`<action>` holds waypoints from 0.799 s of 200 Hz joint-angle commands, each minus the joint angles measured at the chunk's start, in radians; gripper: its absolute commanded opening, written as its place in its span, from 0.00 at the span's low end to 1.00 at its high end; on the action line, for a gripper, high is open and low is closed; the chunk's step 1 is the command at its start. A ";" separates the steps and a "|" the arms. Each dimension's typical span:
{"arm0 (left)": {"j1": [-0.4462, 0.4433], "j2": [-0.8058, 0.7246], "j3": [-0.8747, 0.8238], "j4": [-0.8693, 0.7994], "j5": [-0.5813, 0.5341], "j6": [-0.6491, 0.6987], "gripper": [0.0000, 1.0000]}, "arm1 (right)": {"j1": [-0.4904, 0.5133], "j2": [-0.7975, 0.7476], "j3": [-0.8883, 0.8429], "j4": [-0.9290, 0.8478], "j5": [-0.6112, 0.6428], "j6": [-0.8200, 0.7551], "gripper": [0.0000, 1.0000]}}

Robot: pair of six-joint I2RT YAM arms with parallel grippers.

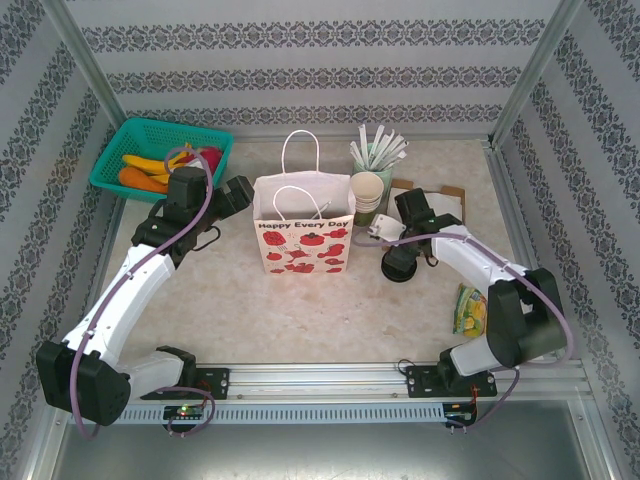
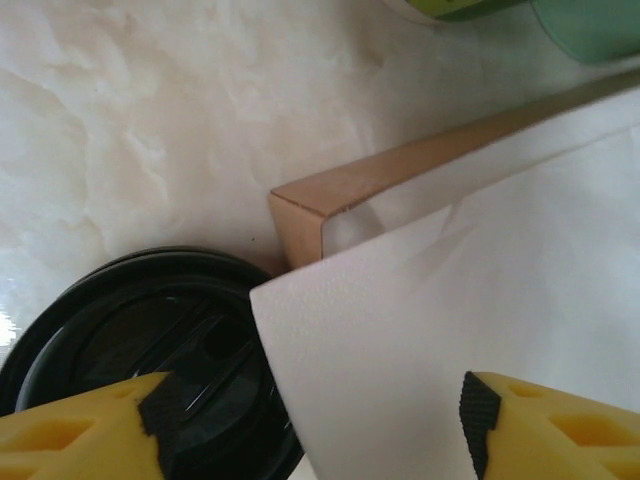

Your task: Pack the takeout coffee

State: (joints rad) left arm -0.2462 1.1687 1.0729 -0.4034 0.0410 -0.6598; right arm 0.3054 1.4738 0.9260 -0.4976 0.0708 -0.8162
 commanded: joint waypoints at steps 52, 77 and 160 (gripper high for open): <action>0.013 -0.029 -0.010 -0.017 -0.024 0.022 1.00 | -0.008 0.013 -0.015 0.139 0.021 -0.012 0.23; 0.013 -0.028 -0.005 -0.020 -0.026 0.027 1.00 | -0.052 -0.054 -0.023 0.139 -0.047 0.032 0.08; 0.014 -0.023 -0.005 -0.006 -0.016 0.022 1.00 | -0.168 -0.225 -0.068 0.223 -0.125 0.181 0.00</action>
State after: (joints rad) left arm -0.2462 1.1599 1.0725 -0.4046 0.0364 -0.6571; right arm 0.1635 1.2911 0.8845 -0.3439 -0.0288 -0.7265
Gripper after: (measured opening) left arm 0.996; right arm 0.067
